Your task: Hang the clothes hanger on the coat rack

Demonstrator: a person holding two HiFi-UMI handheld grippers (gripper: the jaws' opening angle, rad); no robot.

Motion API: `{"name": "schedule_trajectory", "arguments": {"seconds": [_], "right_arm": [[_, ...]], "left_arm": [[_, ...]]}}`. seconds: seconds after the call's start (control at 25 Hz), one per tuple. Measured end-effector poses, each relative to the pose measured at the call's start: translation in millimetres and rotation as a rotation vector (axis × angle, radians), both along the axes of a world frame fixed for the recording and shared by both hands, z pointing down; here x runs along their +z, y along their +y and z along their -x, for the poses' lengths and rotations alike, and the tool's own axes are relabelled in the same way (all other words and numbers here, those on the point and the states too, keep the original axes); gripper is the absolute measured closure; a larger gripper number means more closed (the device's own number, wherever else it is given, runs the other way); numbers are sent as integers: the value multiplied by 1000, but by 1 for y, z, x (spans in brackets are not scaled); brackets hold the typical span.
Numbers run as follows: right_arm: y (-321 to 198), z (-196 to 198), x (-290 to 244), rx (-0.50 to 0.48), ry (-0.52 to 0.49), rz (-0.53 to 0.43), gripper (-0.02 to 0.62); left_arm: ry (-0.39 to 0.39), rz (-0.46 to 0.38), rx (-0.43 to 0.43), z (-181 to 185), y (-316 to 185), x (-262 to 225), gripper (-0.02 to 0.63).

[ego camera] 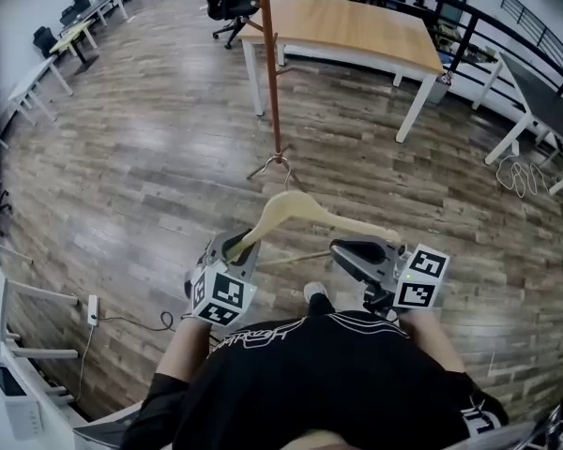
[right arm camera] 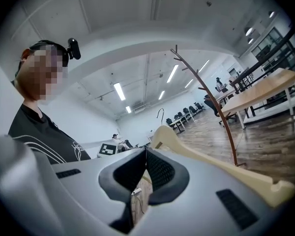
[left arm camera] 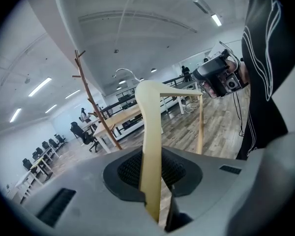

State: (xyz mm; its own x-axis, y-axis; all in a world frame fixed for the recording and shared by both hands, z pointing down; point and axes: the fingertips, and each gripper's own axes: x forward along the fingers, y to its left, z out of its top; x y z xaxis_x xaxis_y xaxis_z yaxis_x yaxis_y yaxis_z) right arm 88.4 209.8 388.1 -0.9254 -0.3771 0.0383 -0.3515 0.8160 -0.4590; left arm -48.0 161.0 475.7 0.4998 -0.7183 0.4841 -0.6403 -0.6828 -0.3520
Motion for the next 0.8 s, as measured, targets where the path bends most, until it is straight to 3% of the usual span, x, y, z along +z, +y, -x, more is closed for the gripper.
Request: {"name": "schedule_trajectory", "arguments": {"seconds": [0.8], "right_arm": [[-159,-56,13,-15,-21,46,555]], "left_arm": [[-27,22,-20,-52,-152,7,541]]}}
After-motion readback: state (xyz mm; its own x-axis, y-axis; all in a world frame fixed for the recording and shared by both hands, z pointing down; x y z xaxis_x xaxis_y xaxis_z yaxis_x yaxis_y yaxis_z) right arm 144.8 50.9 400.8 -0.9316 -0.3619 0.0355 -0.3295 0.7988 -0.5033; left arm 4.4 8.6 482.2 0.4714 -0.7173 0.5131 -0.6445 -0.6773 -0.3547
